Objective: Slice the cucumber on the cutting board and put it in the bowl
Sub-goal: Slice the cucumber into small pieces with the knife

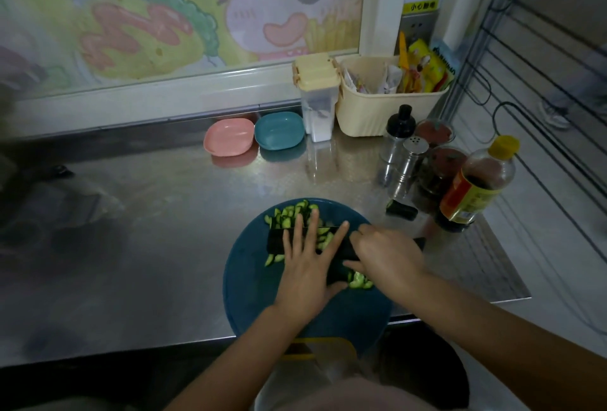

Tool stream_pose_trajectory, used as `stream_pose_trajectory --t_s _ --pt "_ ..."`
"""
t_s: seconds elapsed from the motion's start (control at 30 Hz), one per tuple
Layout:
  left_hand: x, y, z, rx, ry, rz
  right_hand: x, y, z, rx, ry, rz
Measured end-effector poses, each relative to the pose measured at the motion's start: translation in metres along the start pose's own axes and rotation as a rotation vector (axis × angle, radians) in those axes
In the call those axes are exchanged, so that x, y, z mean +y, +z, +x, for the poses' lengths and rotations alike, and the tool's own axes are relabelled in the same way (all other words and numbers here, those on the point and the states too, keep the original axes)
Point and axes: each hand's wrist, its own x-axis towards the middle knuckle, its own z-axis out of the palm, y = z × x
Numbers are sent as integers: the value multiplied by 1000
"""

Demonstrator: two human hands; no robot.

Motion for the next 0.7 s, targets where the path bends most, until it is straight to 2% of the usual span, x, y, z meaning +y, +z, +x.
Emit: stream_pose_trajectory --t_s 0.07,0.17,0.3,0.43,0.57,0.7 --pt "-5 -1 1 23 -10 14 0 1 0 44 -16 -67" --pt "-13 0 1 59 2 38 2 3 2 59 14 -44" --pt "-35 1 9 93 -86 40 9 -1 -4 48 29 -19" --pt "-56 3 11 68 -99 36 27 -3 -17 14 45 46" --pt "-73 9 9 48 -87 20 52 -8 -31 -125 57 221" --pt "-67 6 8 92 -106 -108 73 -15 -40 -224 101 359"
